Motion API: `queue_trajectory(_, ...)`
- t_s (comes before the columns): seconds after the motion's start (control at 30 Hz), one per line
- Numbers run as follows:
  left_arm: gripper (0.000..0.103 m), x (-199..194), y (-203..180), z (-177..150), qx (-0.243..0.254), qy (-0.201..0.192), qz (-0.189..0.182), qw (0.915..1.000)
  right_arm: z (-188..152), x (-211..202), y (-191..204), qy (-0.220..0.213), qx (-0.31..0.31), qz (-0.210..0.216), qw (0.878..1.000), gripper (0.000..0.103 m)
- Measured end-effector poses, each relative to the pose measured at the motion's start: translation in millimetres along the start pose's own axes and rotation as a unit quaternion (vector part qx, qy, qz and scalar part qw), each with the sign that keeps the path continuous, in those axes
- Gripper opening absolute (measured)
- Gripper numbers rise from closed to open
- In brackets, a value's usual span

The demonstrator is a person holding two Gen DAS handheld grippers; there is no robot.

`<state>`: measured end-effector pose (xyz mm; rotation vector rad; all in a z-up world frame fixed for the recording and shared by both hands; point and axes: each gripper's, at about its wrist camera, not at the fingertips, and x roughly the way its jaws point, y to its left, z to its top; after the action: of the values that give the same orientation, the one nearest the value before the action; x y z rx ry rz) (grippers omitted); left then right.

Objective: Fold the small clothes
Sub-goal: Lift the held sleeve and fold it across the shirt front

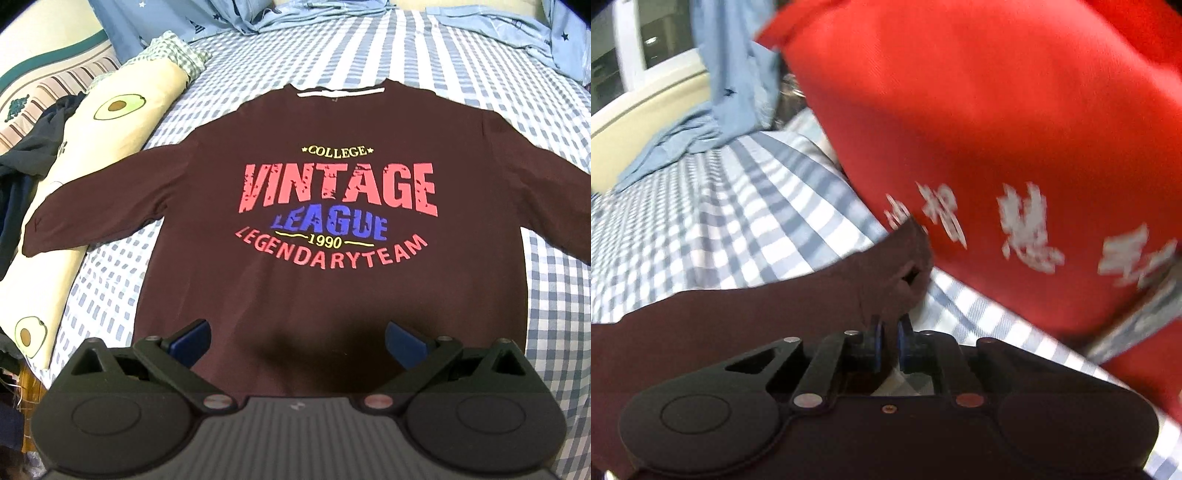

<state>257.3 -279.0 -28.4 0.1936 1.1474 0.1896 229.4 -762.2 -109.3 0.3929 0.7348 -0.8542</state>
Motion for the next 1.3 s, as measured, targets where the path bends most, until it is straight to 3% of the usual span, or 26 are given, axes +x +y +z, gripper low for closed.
queue_trajectory(0.23,0.103,0.1,21.6,4.5,-0.008,-0.011,-0.018,0.9997,21.3,-54.9,27.8,-0.064,-0.084,0.046,0.993,0.007)
queue_trajectory(0.37,0.103,3.4,35.9,8.0,-0.011,-0.016,-0.030,0.9993,35.5,-89.8,52.8,-0.089,-0.101,0.072,0.988,0.007)
queue_trajectory(0.73,0.103,26.8,98.1,22.8,-0.035,-0.022,-0.045,0.9982,47.6,-190.9,170.8,-0.145,-0.164,0.173,0.960,0.007)
queue_trajectory(1.0,0.103,54.8,151.9,37.5,-0.073,-0.012,-0.044,0.9963,12.9,-258.4,265.9,-0.141,-0.214,0.259,0.931,0.007)
queue_trajectory(1.3,0.103,85.7,193.6,53.1,-0.070,-0.006,-0.027,0.9971,-105.0,-273.3,352.5,-0.101,-0.316,0.290,0.898,0.007)
